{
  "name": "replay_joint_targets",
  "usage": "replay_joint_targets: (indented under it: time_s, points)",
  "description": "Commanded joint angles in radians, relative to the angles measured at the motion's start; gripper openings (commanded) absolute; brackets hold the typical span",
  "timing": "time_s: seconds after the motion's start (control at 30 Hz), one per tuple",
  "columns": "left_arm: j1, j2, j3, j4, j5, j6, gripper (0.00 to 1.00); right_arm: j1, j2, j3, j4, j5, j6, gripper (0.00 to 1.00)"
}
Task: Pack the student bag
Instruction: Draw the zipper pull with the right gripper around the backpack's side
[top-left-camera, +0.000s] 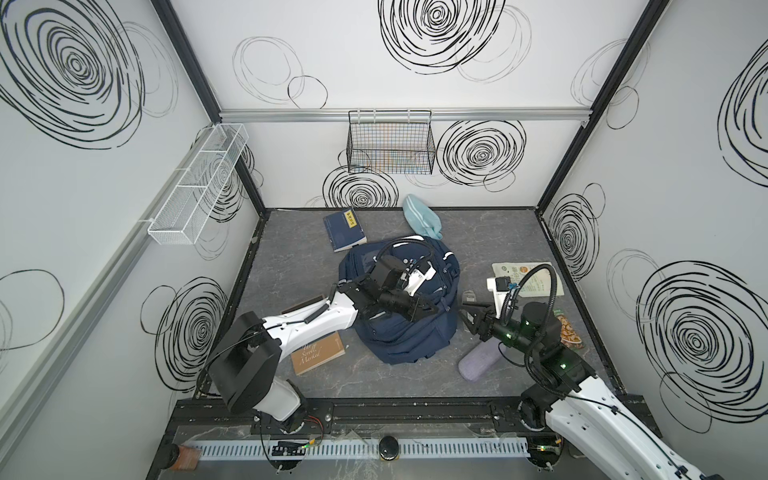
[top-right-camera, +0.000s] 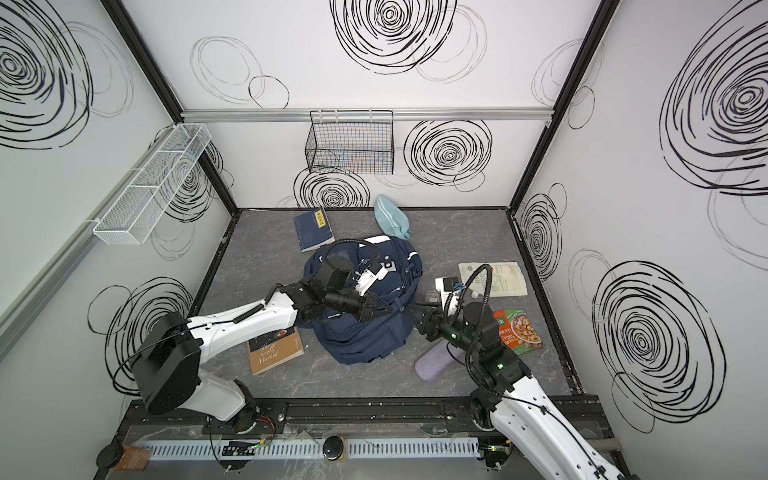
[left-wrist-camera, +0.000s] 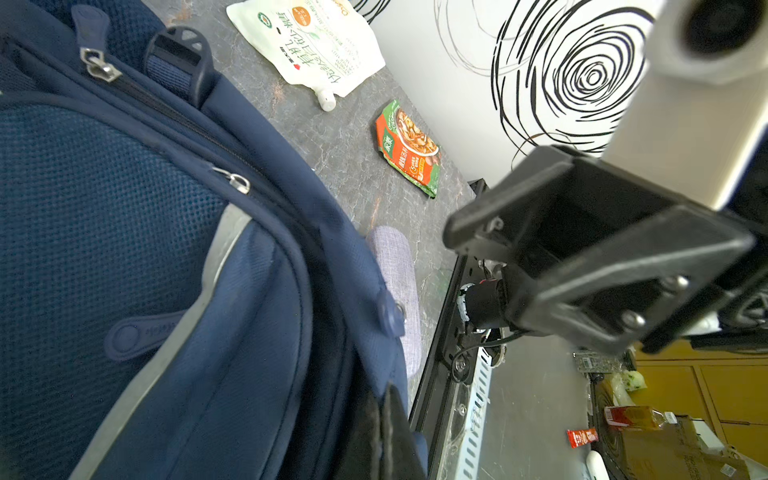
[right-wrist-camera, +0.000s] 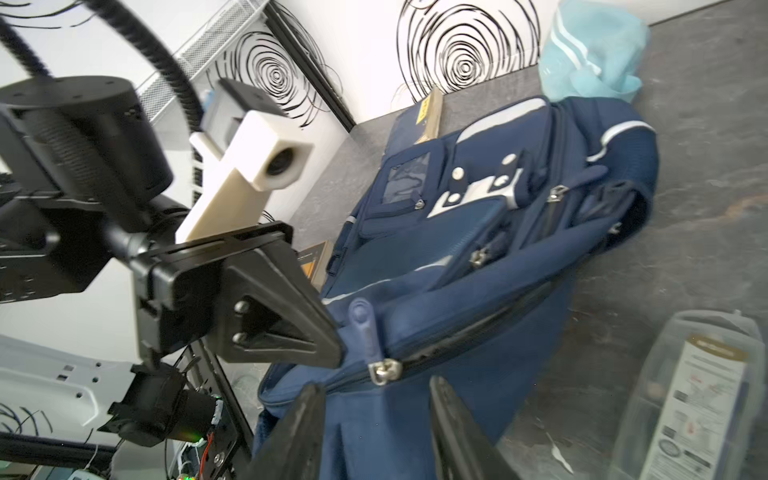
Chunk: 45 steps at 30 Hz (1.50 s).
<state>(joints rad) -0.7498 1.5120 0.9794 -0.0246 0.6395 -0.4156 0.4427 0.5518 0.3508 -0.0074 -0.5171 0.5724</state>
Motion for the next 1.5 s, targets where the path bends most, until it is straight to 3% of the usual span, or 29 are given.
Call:
replay_joint_targets:
  time_s: [0.0, 0.1, 0.3, 0.43, 0.87, 1.0, 1.33, 1.47]
  points:
    - [0.007, -0.041, -0.003, 0.092, 0.002, -0.004, 0.0, -0.046, 0.055, 0.011, 0.109, -0.131, 0.062, 0.44]
    - [0.008, -0.038, -0.004, 0.095, 0.007, -0.008, 0.0, -0.027, 0.158, 0.102, 0.04, -0.12, -0.055, 0.37]
    - [0.007, -0.036, -0.009, 0.11, 0.02, -0.009, 0.0, 0.105, 0.296, 0.237, -0.079, 0.044, -0.237, 0.37]
    - [0.007, -0.033, -0.01, 0.112, 0.022, -0.008, 0.0, 0.168, 0.323, 0.242, -0.058, 0.114, -0.245, 0.37]
    - [0.018, -0.036, -0.018, 0.134, 0.032, -0.049, 0.0, 0.181, 0.38, 0.265, -0.135, 0.217, -0.268, 0.4]
    - [0.021, -0.036, -0.019, 0.134, 0.035, -0.048, 0.0, 0.182, 0.393, 0.269, -0.135, 0.207, -0.269, 0.31]
    - [0.035, -0.038, -0.021, 0.137, 0.032, -0.054, 0.0, 0.18, 0.331, 0.25, -0.161, 0.249, -0.258, 0.2]
    - [0.045, -0.033, -0.024, 0.141, 0.031, -0.068, 0.0, 0.18, 0.304, 0.231, -0.136, 0.226, -0.269, 0.08]
